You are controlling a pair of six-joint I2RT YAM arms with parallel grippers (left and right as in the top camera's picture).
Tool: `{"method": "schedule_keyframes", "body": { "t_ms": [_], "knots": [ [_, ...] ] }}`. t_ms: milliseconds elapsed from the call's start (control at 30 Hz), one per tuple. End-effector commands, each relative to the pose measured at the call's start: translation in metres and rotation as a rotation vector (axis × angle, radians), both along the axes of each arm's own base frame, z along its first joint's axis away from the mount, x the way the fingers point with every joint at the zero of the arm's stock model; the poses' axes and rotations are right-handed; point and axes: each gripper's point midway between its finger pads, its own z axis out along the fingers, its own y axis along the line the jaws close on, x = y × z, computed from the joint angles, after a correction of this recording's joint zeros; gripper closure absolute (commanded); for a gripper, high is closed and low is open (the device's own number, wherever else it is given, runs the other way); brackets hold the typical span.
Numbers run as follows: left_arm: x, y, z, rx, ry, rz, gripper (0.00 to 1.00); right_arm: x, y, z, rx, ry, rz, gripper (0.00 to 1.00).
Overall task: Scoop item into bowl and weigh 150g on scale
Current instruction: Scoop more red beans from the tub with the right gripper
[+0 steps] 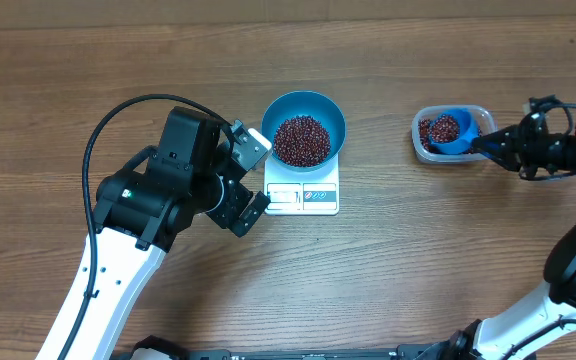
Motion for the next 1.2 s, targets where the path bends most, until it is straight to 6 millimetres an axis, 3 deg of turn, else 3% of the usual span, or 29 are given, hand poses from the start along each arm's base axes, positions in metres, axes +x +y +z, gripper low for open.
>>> {"method": "schedule_keyframes", "body": {
  "t_ms": [0,167,700,967,1167],
  "knots": [
    [0.001,-0.003,0.011,-0.025,-0.019,0.005,0.00,-0.001,-0.012,0.002,0.013,-0.034,-0.020,0.96],
    [0.001,-0.003,0.011,-0.025,-0.019,0.005,0.01,-0.003,-0.019,0.002,0.012,-0.030,-0.041,0.96],
    [0.001,-0.003,0.011,-0.025,-0.019,0.005,0.01,-0.007,-0.010,0.023,0.119,-0.123,-0.011,0.96],
    [0.001,-0.003,0.011,-0.025,-0.019,0.006,0.01,-0.006,0.007,0.042,0.215,-0.191,0.015,0.96],
    [0.001,-0.003,0.011,-0.025,-0.019,0.005,0.00,-0.006,0.036,0.065,0.244,-0.262,0.092,0.96]
  ]
}}
